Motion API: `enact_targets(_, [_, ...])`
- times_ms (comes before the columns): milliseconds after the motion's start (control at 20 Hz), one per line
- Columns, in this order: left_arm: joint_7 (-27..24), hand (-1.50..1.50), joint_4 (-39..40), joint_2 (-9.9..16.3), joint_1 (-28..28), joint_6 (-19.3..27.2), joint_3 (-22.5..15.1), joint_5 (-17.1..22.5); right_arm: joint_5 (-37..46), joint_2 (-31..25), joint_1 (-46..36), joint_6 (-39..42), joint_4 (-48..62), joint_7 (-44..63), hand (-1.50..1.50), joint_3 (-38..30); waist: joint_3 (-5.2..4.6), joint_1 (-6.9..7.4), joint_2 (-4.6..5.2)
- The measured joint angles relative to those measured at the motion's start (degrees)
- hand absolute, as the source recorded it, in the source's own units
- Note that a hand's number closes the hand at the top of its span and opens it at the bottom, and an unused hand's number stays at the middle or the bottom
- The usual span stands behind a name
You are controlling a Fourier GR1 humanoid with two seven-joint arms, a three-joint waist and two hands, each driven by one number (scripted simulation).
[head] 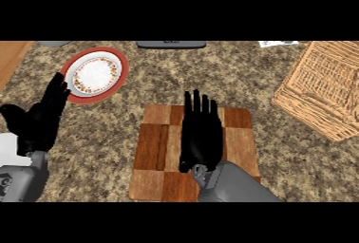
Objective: Pick the croissant from the cutting board and place it in the basket
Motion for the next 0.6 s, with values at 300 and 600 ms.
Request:
enact_targets(300, [0.1,0.00,-0.7,-1.4,0.8,-1.0,0.8,-1.4,5.0,0.1,3.9,-4.5,2.5,-2.7,-1.50,1.3,0.01,0.07,0.04])
enact_targets(600, [1.5,0.00,-0.4,-1.8,-0.2,-2.7,3.0,-2.4,6.3,0.5,4.2,-7.2,4.4,-3.5,-1.50,2.2,0.00,0.17,0.06])
